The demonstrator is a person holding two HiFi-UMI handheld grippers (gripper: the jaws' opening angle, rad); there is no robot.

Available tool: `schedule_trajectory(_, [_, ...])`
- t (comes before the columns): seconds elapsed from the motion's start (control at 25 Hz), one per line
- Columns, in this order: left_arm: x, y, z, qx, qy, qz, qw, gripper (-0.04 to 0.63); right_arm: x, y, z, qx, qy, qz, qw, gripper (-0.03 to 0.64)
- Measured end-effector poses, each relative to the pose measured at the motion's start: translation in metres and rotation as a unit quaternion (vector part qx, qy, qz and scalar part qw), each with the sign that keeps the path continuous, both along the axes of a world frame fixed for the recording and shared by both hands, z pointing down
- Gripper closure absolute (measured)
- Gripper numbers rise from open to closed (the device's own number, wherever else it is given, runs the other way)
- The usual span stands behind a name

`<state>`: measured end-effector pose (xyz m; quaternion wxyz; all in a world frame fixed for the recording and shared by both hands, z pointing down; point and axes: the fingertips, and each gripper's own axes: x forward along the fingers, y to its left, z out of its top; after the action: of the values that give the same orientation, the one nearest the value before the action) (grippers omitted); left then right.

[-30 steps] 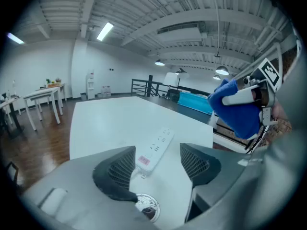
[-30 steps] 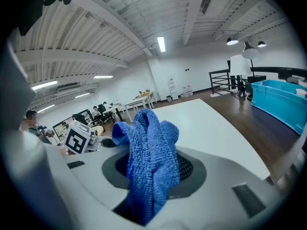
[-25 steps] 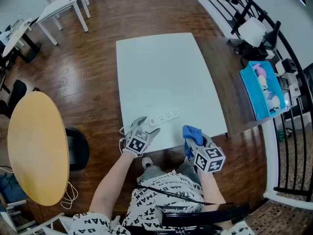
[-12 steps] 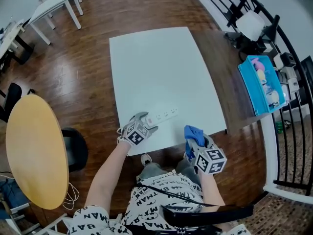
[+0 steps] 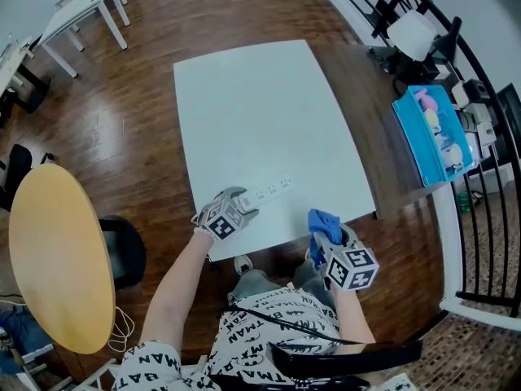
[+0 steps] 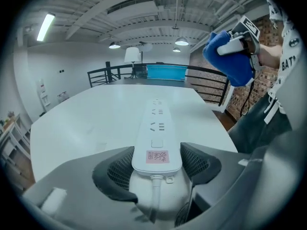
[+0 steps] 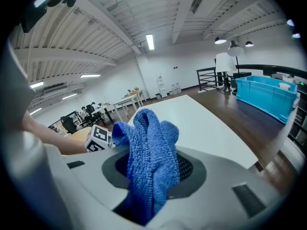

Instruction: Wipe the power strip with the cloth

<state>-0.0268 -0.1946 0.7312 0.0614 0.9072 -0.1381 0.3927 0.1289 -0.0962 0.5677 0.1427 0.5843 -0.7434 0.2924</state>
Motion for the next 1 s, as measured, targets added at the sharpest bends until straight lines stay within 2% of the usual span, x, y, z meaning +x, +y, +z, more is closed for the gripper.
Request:
schedule_trajectory(0.08, [0.001,0.002,-0.001,0.002,0.004,0.001,1.0,0.311,0.001,0.0,0.0,-0.001,-0.001,0.0,1.0,0.474])
schedule_trajectory(0.24, [0.002,0.002,-0.006,0.008,0.009,-0.011,0.9999,0.314,-0.001,0.001,0.001,-0.004,0.002,-0.011,1.0,0.474])
schedule_trajectory(0.56, [-0.004,0.006,-0.06,0.053,0.033,-0.074,0.9953,0.314,-0.021,-0.022,-0.011,0.011,0.027,-0.112,0.993,0.475])
schedule_trajectory(0.68, [-0.002,0.015,-0.088,0.07,0.028,-0.085,0.9935,0.314,-0.038,-0.035,-0.024,0.02,0.022,-0.166,0.986,0.475])
schedule_trajectory(0.8, [0.002,0.026,-0.111,0.072,0.022,-0.096,0.9925,0.314,-0.055,-0.044,-0.038,0.032,0.028,-0.215,0.976,0.476])
schedule_trajectory(1.0, [0.018,0.045,-0.145,0.093,0.014,-0.105,0.99,0.314,-0.086,-0.041,-0.05,0.029,0.043,-0.314,0.948,0.476])
